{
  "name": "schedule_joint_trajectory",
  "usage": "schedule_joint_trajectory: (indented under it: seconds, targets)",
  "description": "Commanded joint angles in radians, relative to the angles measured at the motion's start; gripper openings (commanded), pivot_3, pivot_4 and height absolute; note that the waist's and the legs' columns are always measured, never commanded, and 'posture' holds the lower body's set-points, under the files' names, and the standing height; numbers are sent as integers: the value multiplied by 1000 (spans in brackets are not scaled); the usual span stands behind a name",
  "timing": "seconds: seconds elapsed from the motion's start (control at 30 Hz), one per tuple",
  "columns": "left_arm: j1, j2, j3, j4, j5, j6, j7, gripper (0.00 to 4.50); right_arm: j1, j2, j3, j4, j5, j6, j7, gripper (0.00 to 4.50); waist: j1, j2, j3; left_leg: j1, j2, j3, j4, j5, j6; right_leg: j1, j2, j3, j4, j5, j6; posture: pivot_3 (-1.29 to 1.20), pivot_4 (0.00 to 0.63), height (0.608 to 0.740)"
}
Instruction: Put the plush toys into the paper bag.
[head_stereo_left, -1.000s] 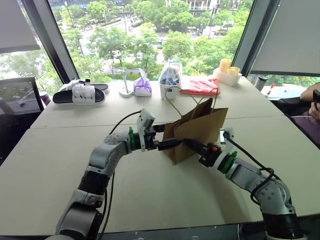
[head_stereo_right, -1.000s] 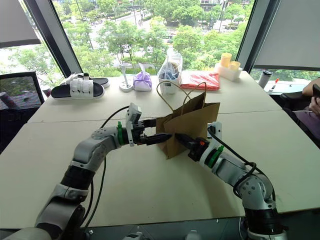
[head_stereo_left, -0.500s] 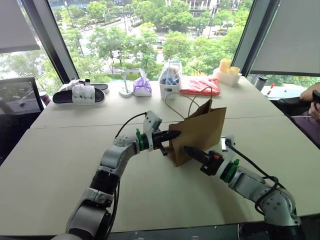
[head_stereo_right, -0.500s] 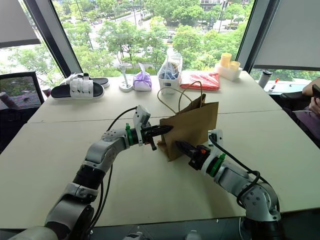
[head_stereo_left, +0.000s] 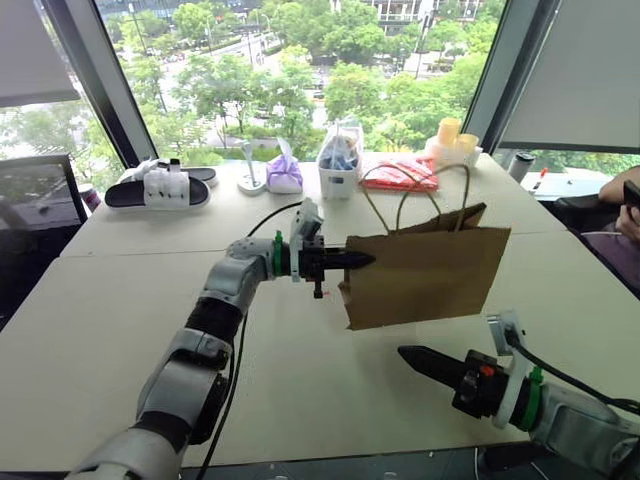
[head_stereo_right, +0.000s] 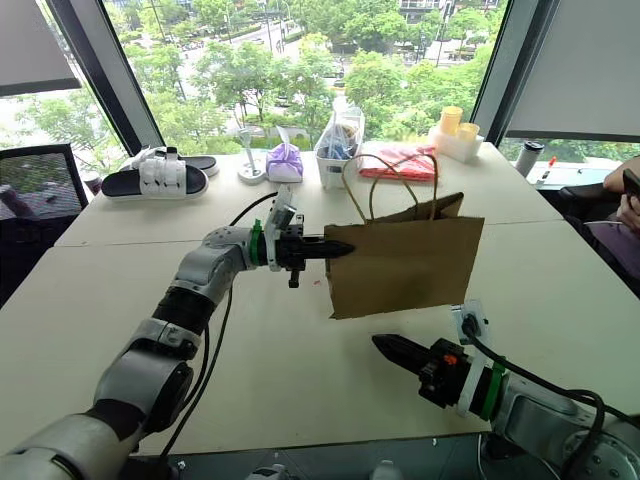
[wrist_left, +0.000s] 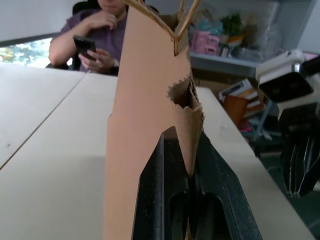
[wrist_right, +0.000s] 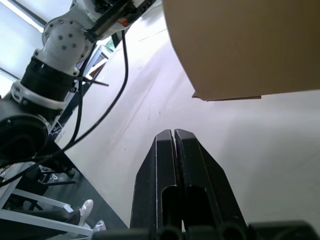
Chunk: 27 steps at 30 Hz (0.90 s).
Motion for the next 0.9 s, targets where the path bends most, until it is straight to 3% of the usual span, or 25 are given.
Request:
schedule_joint_trajectory:
  seconds: [0.03, 0.2, 0.23, 0.33, 0.53, 0.63, 0.73, 0.9]
  targets:
    - [-62, -15, -11, 153, 80, -169, -33, 46, 44, -24, -44, -78, 33, -19, -21, 0, 3, 0, 0, 0, 0, 0, 0, 0, 0, 0, 0, 0, 0, 0, 0, 0, 150, 740]
    - [-112, -29, 11, 308, 133, -302, -39, 46, 129, -58, -115, -110, 37, -35, -32, 0, 18, -1, 1, 0, 0, -1, 0, 0, 1, 0, 0, 0, -1, 0, 0, 0, 150, 740]
    - [-118, -31, 18, 324, 135, -314, -42, 272, 136, -63, -124, -105, 35, -38, -28, 0, 19, -1, 1, 0, 0, 0, 0, 0, 1, 0, 0, 0, -1, 0, 0, 0, 150, 740]
    - [-130, -35, 30, 354, 143, -333, -50, 1373, 142, -77, -133, -90, 26, -45, -16, 0, 19, -1, 1, 0, 0, -1, 0, 0, 1, 1, 0, 0, -1, 0, 0, 0, 150, 740]
    - [-118, -9, 47, 340, 161, -351, -16, 4433, 97, -104, -107, -61, -8, -51, 1, 0, 18, -2, 1, 0, 0, -1, 0, 0, 1, 1, 0, 0, -1, 0, 1, 0, 150, 740]
    - [-44, 58, 69, 195, 118, -223, -25, 4433, 100, -133, -139, -43, -27, -45, 32, 0, 14, -1, 1, 0, 0, -1, 0, 0, 1, 0, 0, 0, -1, 0, 1, 0, 150, 740]
    - [130, 145, 101, -93, 63, -41, 19, 4433, 134, -165, -211, -18, -45, -46, 70, 0, 5, 0, 0, 1, 2, -2, 0, -1, 1, 0, 0, 0, 0, 0, 1, 0, 150, 740]
    - [467, 202, 207, -600, -72, 301, 252, 4433, 178, -164, -284, 55, -128, -75, 119, 0, 2, -1, 0, 0, 5, -3, 0, -1, 1, 0, 0, 1, -1, 0, 1, 0, 150, 740]
